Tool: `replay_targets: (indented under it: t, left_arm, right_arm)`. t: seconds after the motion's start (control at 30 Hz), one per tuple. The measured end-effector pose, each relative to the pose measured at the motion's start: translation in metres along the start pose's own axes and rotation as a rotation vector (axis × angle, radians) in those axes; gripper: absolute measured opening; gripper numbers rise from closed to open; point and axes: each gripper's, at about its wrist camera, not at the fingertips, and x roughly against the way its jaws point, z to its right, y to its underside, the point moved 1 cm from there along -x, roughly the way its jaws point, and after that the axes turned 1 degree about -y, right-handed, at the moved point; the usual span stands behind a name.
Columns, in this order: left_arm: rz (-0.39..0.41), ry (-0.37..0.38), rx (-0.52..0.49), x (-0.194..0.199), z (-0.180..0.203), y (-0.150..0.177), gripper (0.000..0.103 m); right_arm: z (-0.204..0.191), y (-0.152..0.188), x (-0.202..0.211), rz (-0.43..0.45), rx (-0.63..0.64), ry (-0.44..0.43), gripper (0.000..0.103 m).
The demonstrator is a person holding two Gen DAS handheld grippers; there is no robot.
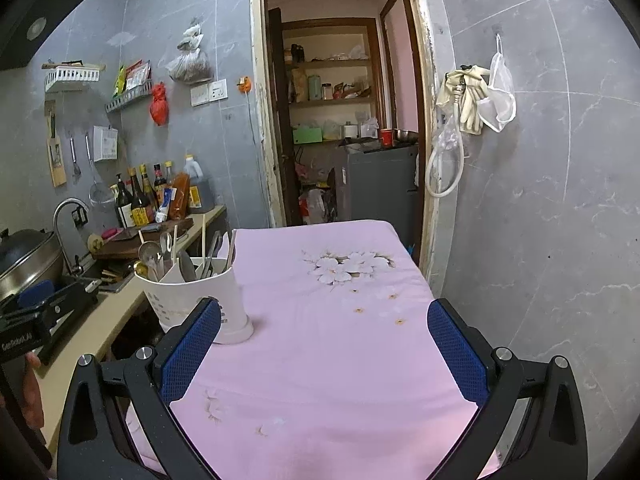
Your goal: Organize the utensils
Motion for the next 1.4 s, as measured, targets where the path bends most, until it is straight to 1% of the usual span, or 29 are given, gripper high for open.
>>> replay_targets:
  t: [0.17,0.53,1.4]
  left_arm:
    - [0.013,0.003,-0.027,0.006,0.0066,0.0024,0.1]
    - [0.017,0.003,-0.011,0.0074,0.0032,0.0033,0.1]
    - [0.016,0.005,-0.01,0.0069,0.0026,0.0024,0.1]
  right_arm:
    - [0.0002,-0.0001,0.0011,0.007,0.004,-0.008,0.102]
    - [-0.0001,0.0,0.0007,0.007,0.004,-0.009,0.102]
    - [-0.001,0.0001,-0.0025,-0.005,0.005,-0.011,0.102]
